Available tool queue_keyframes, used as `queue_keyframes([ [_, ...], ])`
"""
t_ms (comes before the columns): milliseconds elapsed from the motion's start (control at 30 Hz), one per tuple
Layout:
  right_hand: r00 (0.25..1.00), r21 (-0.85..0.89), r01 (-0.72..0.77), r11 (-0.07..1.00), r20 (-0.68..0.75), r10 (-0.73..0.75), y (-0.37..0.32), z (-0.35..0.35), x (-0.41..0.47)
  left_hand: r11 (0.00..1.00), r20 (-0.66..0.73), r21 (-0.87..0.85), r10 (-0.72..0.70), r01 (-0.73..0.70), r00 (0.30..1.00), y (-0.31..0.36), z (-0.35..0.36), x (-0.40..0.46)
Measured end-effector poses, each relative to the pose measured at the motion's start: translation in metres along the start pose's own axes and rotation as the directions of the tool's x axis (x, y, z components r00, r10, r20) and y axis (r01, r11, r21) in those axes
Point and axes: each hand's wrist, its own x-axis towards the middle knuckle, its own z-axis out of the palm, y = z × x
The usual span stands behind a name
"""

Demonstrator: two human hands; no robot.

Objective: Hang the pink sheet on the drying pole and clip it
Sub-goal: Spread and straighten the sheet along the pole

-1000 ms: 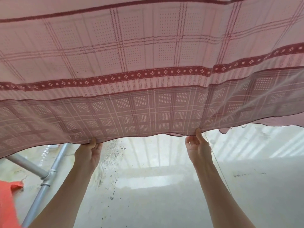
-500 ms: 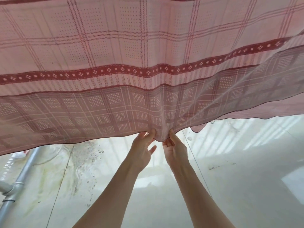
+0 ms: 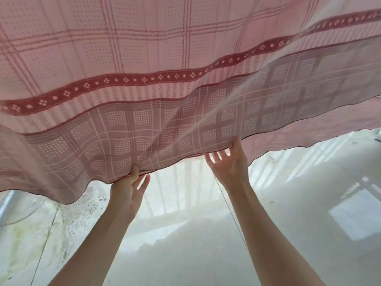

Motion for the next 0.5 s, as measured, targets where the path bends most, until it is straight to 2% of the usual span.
queue_keyframes([
  [100,0.995,-0.214,-0.095,0.972,-0.029,0.091,-0.008,-0.003,0.005,0.999,-0.024,-0.035,-0.017,0.016,1.0,0.0,-0.002,0.001],
  [200,0.989,-0.446,-0.146,0.883,-0.05,0.138,-0.009,-0.01,0.001,0.999,-0.031,-0.03,-0.016,0.015,0.999,0.0,-0.001,0.002],
  [267,0.996,-0.448,-0.086,0.89,-0.04,0.076,-0.02,-0.007,-0.001,1.0,-0.037,-0.026,-0.014,0.014,0.999,-0.001,0.0,0.002],
  [333,0.999,-0.294,0.035,0.955,-0.022,-0.043,-0.039,-0.002,0.005,1.0,-0.045,-0.025,-0.016,0.015,0.999,-0.001,0.001,0.002],
  [400,0.985,-0.192,0.153,0.969,-0.052,-0.166,-0.061,0.003,0.014,1.0,-0.043,-0.027,-0.009,0.008,0.999,-0.001,0.0,0.003],
  [500,0.956,-0.348,0.228,0.91,-0.095,-0.276,-0.072,-0.008,0.025,1.0,-0.024,0.005,0.015,-0.015,1.0,-0.001,0.002,0.001],
])
